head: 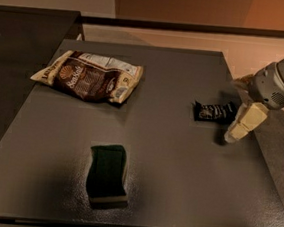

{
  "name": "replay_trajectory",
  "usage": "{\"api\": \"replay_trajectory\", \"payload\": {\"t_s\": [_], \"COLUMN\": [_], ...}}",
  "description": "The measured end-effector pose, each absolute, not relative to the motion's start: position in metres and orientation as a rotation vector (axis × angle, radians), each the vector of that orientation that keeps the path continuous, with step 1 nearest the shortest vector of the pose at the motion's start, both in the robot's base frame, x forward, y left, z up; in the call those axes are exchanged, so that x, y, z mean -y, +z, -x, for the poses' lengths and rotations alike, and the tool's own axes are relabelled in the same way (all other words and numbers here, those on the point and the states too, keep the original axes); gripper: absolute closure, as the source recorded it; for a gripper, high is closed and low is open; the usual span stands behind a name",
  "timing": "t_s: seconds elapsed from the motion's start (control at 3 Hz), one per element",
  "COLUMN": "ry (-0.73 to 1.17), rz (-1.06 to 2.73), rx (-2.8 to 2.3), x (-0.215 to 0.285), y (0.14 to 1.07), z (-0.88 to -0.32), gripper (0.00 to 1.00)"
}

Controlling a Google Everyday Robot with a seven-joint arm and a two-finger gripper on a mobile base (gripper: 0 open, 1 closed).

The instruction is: Move rxbar chocolate near sponge

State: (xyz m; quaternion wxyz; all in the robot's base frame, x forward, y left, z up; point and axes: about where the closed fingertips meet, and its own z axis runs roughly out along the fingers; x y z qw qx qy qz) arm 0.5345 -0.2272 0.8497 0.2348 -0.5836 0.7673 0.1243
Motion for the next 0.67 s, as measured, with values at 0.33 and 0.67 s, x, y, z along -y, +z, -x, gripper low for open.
{"api": "replay_trajectory", "payload": {"t_s": [0.33, 0.67], "ry": [0.371, 0.394], "rz": [1.571, 1.561], "rx": [-2.102, -2.095], "x": [0.2239, 0.2179], "y": [0.8408, 0.8358], "z": [-0.546, -0.5543], "gripper": [0.0, 0.0]}}
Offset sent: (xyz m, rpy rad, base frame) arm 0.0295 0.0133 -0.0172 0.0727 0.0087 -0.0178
